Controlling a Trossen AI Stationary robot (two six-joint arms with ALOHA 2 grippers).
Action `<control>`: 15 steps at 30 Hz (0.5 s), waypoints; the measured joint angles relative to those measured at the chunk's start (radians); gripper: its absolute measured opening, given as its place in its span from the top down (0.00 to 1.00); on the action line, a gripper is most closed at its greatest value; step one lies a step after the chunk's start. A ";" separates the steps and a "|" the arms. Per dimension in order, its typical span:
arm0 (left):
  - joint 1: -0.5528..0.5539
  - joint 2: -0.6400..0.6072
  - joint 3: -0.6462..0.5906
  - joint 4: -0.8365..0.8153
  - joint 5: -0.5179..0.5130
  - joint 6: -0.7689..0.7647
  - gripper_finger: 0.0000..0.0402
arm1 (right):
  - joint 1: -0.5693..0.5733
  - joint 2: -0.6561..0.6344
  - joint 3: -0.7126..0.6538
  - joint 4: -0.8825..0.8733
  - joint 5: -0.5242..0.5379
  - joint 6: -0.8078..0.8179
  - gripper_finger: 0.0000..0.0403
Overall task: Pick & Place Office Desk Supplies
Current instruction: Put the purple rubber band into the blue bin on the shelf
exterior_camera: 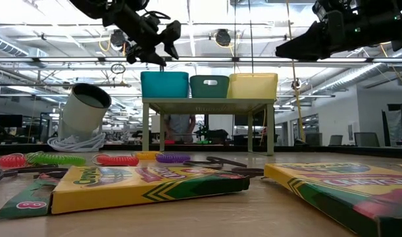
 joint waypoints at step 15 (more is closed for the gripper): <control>0.000 0.000 0.000 -0.051 0.165 -0.105 0.36 | 0.000 0.000 0.000 0.000 0.000 0.014 0.52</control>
